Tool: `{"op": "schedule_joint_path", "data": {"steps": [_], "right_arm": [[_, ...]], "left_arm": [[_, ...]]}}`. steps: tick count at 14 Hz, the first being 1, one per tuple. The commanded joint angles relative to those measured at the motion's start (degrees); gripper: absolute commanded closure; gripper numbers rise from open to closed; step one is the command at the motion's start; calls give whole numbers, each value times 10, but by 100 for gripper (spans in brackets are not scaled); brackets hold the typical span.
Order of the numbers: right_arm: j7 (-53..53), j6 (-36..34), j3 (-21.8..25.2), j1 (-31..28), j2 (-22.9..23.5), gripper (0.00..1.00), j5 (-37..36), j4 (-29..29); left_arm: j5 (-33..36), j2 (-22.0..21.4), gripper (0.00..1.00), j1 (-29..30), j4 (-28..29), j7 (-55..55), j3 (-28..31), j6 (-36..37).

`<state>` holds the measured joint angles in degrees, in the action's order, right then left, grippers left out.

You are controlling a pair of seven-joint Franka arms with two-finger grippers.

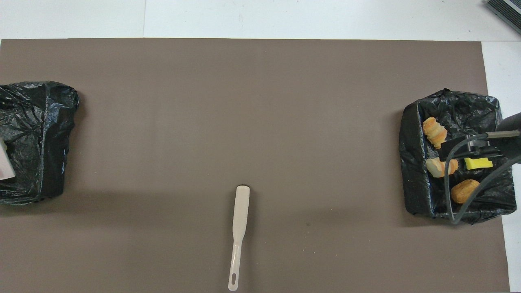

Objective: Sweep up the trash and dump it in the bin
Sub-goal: 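Bring the empty dustpan back to the table center with the left gripper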

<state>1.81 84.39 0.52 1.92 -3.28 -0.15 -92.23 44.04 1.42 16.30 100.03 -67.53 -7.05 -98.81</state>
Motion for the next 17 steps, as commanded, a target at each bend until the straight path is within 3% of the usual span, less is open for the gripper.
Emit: {"op": "schedule_joint_path", "data": {"steps": [1, 4, 6, 11, 15, 17], "right_arm": [[10, 11, -2, -4, -10, 0, 12, -12], [10, 11, -2, -4, -10, 0, 12, -12], [10, 11, -2, -4, -10, 0, 12, -12], [10, 11, -2, -4, -10, 0, 12, -12], [10, 11, -2, -4, -10, 0, 12, -12], [10, 11, -2, -4, -10, 0, 12, -12]], "left_arm": [[-95, -17, 100, -2, 20, 55, 5, 3], [-154, -9, 100, -11, 46, 132, 4, -13], [-223, -14, 100, -52, 78, 186, 5, -20], [-264, -26, 100, -109, 102, 347, 4, -29], [-296, -10, 100, -216, 109, 552, 4, -30], [-312, 25, 100, -281, 113, 683, 5, -49]]}}
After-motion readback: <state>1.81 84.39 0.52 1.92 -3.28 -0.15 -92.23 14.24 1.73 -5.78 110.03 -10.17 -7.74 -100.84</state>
